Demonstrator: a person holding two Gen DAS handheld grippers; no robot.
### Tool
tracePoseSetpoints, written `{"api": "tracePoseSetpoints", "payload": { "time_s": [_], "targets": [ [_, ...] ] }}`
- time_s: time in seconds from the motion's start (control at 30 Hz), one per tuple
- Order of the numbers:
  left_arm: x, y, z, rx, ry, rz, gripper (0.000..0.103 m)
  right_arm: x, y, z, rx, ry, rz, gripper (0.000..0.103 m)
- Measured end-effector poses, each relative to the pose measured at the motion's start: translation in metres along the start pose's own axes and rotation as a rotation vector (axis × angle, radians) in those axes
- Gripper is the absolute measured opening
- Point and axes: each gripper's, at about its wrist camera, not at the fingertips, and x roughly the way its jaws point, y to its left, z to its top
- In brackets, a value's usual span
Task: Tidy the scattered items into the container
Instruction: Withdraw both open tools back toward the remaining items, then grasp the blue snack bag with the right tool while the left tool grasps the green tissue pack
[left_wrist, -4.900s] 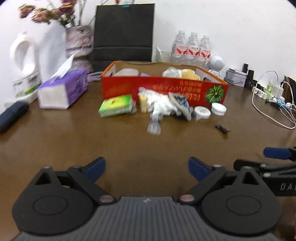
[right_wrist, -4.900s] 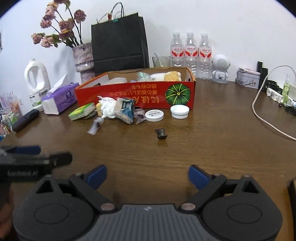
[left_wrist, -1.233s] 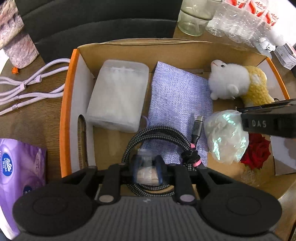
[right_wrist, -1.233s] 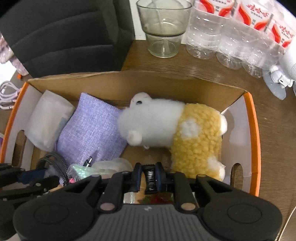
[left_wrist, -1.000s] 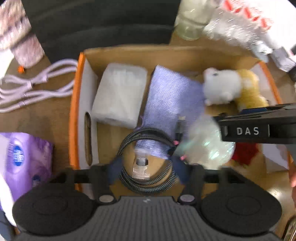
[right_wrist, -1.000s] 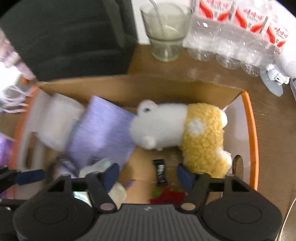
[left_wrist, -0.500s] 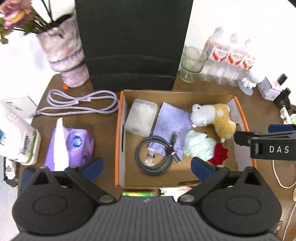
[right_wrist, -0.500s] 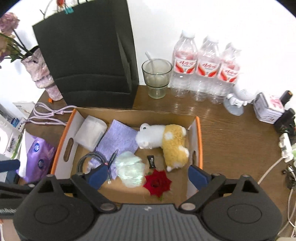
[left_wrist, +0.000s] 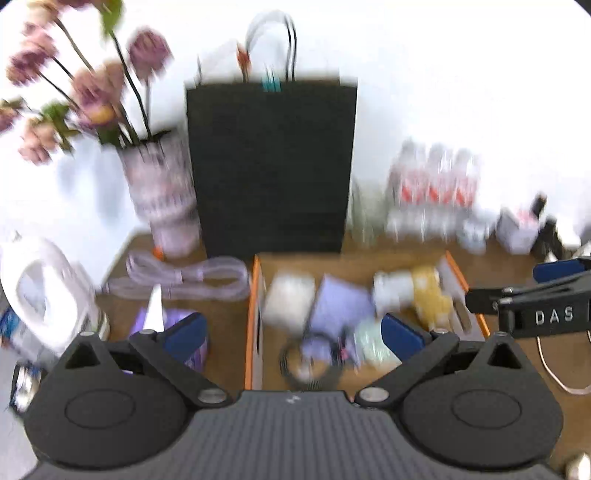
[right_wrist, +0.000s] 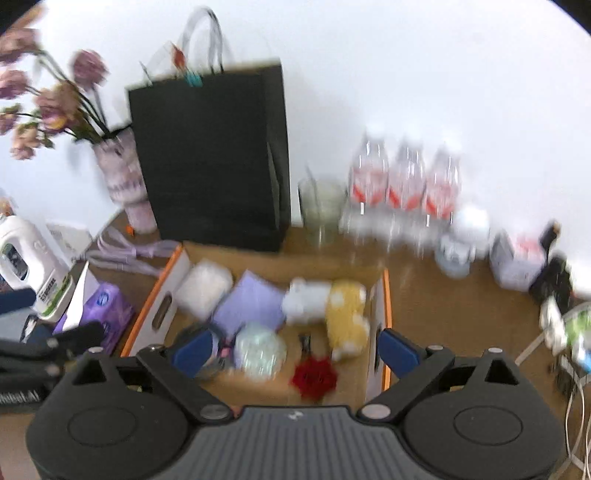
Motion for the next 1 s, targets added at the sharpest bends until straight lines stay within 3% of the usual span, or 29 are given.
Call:
{"api": "tracePoseSetpoints", "payload": {
  "time_s": [0.2, 0.3, 0.47, 0.6, 0.73, 0.8, 0.87, 1.0],
  "targets": [
    [-0.003, -0.004, -0.056, -0.031, -0.164, -0.010, 0.103, 0.004, -0.006, -0.059, 0.029, -0.204, 0.029, 0.097],
    [-0.001, -0.011, -0.089, 0.001, -0.198, -0.051, 0.103, 0.007, -0.006, -0.087, 0.019, -0.256, 0.015, 0.097],
    [-0.001, -0.021, -0.139, 0.087, -0.238, -0.019, 0.103, 0.004, -0.005, -0.135, 0.013, -0.319, 0.032, 0.097],
    [-0.016, -0.023, -0.179, 0.073, -0.306, -0.020, 0.103, -0.002, -0.002, -0.171, 0.019, -0.319, 0.043, 0.097],
    [-0.034, -0.024, -0.224, 0.084, -0.294, -0.022, 0.103, -0.011, 0.004, -0.214, -0.015, -0.289, 0.039, 0.098],
    [-0.042, -0.021, -0.244, 0.047, -0.271, 0.000, 0.103, -0.020, 0.005, -0.239, -0.022, -0.282, 0.053, 0.098],
    [-0.049, -0.014, -0.264, 0.002, -0.250, -0.023, 0.103, -0.027, 0.003, -0.261, -0.016, -0.275, 0.067, 0.102],
    [-0.047, 0.000, -0.279, -0.045, -0.165, -0.041, 0.103, -0.032, -0.003, -0.294, 0.040, -0.250, 0.093, 0.103]
  ]
}}
